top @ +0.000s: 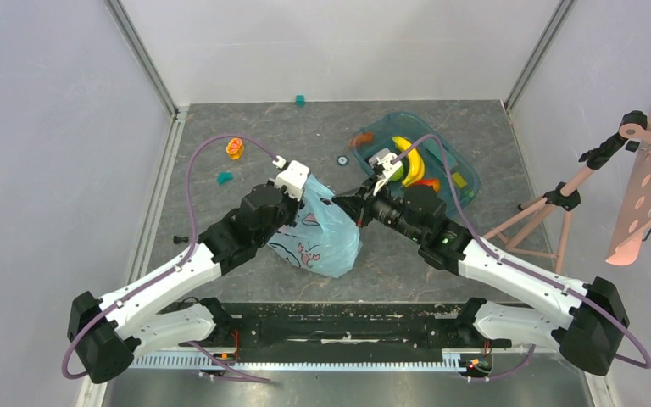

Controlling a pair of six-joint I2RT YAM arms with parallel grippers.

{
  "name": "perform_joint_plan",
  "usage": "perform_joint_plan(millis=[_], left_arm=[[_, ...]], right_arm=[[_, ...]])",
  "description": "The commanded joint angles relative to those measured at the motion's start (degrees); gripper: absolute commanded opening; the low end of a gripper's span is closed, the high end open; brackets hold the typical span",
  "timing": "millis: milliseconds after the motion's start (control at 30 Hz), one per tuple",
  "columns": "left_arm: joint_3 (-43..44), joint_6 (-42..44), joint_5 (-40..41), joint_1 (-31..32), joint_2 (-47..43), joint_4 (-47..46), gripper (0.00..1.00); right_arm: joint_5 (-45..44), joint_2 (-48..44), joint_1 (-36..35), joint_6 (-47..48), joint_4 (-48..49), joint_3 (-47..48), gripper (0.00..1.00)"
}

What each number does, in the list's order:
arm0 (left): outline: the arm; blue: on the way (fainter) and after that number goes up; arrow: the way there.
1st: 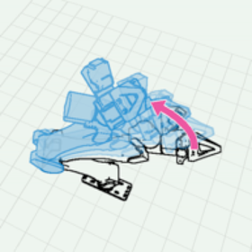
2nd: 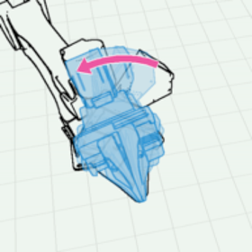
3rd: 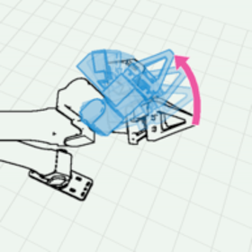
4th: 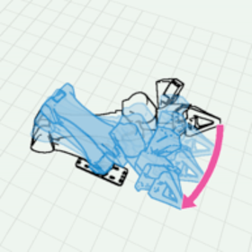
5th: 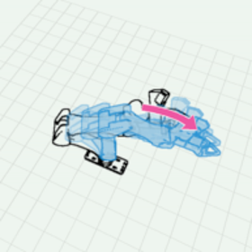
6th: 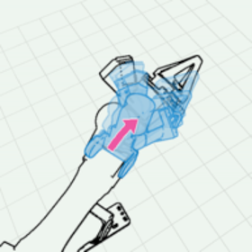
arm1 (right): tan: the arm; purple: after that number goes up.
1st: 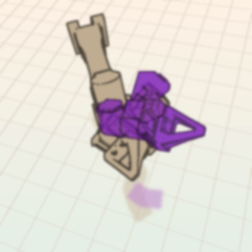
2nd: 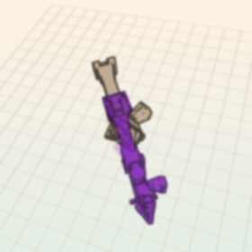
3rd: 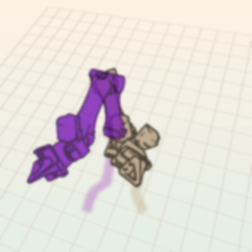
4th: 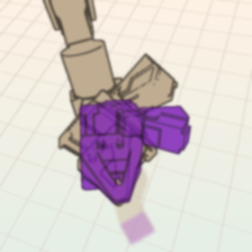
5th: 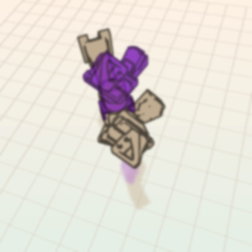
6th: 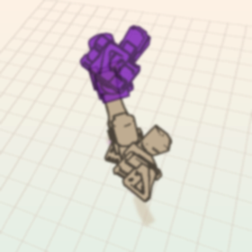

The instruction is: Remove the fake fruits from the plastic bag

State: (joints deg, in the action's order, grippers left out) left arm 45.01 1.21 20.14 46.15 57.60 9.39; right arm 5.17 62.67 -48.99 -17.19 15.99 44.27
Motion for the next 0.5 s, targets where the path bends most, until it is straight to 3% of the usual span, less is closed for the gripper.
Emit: perform_joint_plan(millis=[0, 167, 467], left_arm=[[4.0, 0.0, -0.3, 0.3, -1.6, -0.5, 0.19], [7.3, -0.6, 1.5, 0.3, -7.4, 2.4, 0.02], [11.2, -0.6, 1.5, 0.1, -15.2, 6.2, 0.02]], right_arm=[[-1.8, -1.9, 0.1, 0.0, 0.5, -0.9, 0.0], [-8.5, -2.6, 0.5, 0.7, -1.7, -2.1, 0.0], [-16.1, -4.0, 1.3, 6.3, -4.6, -3.9, 0.0]])
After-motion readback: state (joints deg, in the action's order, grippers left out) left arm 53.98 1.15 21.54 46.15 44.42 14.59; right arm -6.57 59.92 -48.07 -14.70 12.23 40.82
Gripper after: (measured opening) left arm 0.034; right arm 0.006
